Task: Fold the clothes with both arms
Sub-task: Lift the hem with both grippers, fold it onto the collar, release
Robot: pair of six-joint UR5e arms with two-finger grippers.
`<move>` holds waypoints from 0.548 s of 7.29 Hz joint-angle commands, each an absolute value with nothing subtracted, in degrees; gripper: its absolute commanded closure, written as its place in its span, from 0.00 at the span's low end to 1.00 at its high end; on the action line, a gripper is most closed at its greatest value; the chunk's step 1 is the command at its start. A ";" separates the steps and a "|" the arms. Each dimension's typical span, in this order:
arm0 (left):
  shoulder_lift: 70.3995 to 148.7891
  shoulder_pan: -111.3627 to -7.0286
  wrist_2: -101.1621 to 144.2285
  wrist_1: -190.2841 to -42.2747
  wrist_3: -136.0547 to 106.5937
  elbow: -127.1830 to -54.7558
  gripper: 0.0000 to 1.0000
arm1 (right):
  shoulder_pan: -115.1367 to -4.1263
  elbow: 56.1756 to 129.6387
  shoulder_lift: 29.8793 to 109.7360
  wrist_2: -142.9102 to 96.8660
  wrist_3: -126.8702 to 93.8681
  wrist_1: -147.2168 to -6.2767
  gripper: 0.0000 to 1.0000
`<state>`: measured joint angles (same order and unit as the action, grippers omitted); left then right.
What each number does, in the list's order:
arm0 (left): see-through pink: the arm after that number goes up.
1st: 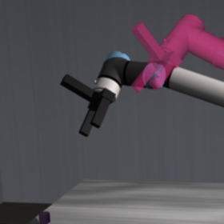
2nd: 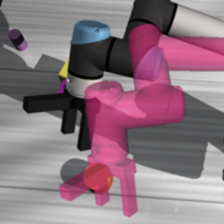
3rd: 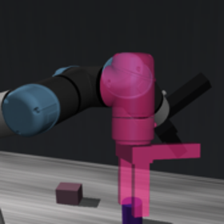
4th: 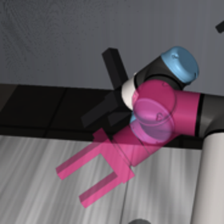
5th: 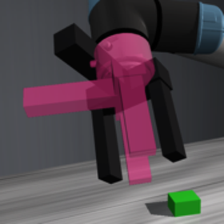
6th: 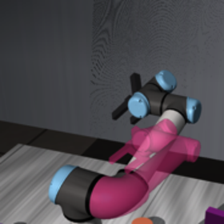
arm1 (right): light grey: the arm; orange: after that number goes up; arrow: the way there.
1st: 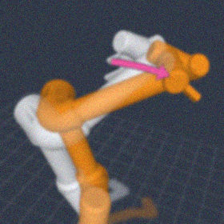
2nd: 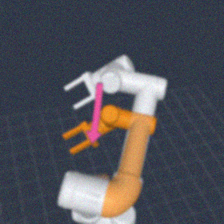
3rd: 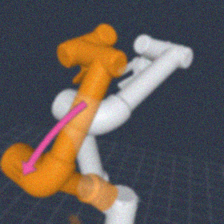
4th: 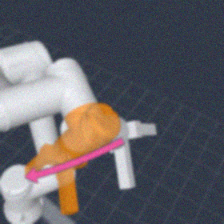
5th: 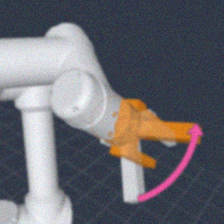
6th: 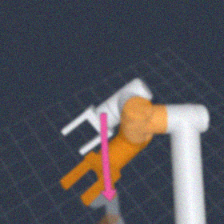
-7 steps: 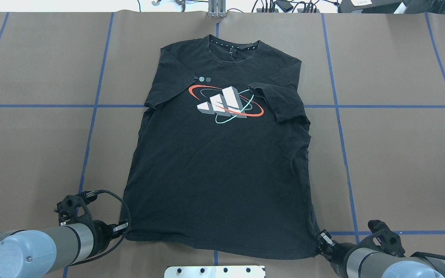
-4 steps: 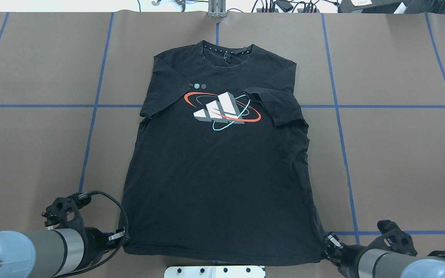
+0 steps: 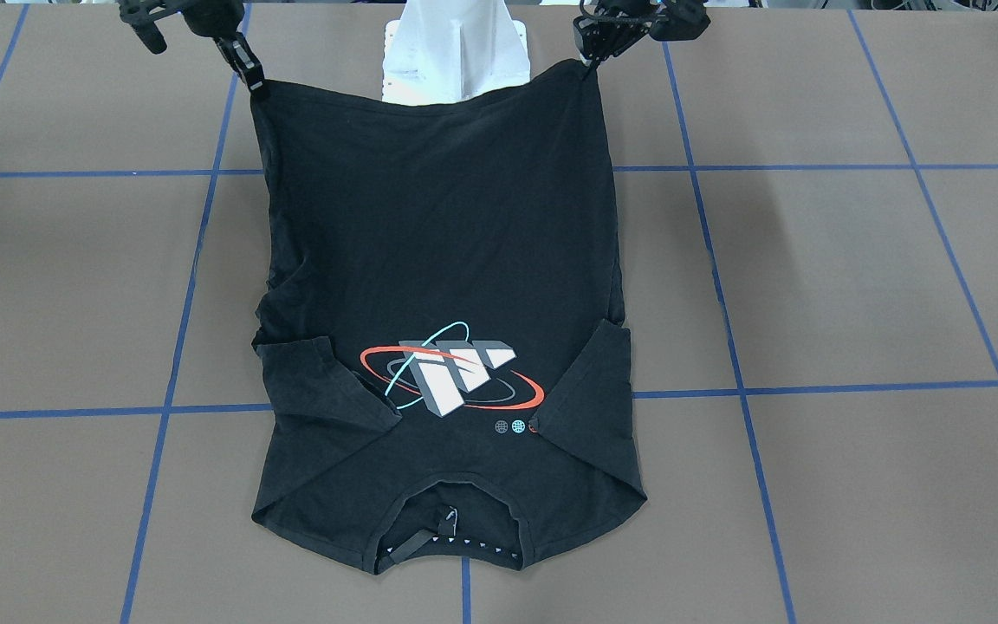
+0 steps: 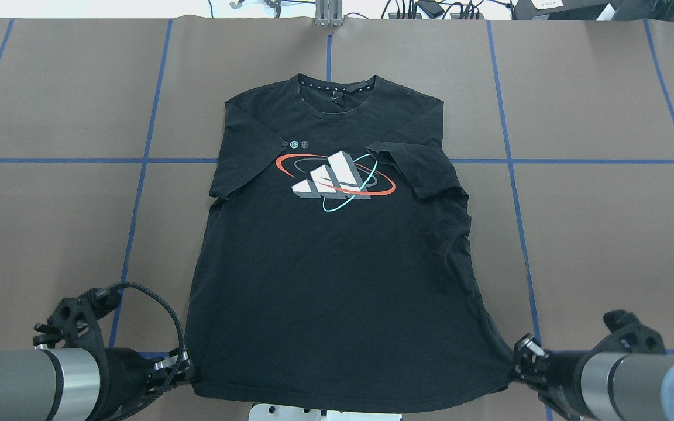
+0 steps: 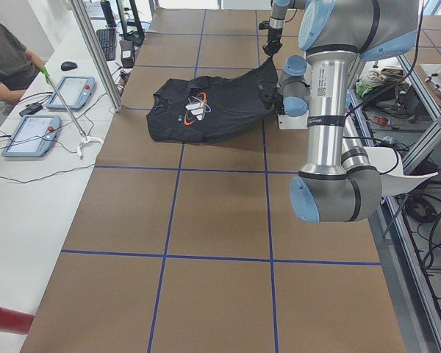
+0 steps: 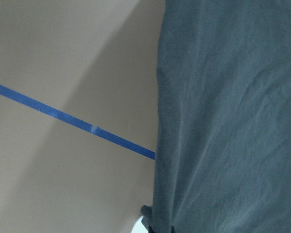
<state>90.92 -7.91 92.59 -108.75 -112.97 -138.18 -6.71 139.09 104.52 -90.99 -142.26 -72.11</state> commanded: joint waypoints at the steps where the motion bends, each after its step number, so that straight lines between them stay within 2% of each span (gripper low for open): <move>1: 95.42 -16.91 97.17 -108.72 -112.16 -138.26 1.00 | -18.75 138.70 102.32 -101.28 -136.53 -72.51 1.00; 2: 97.36 -22.10 99.03 -108.81 -111.63 -136.25 1.00 | -26.20 137.82 97.26 -107.25 -131.27 -76.95 1.00; 4: 102.01 -29.67 100.72 -108.81 -106.71 -129.68 1.00 | -34.16 130.03 77.70 -111.00 -123.45 -94.58 1.00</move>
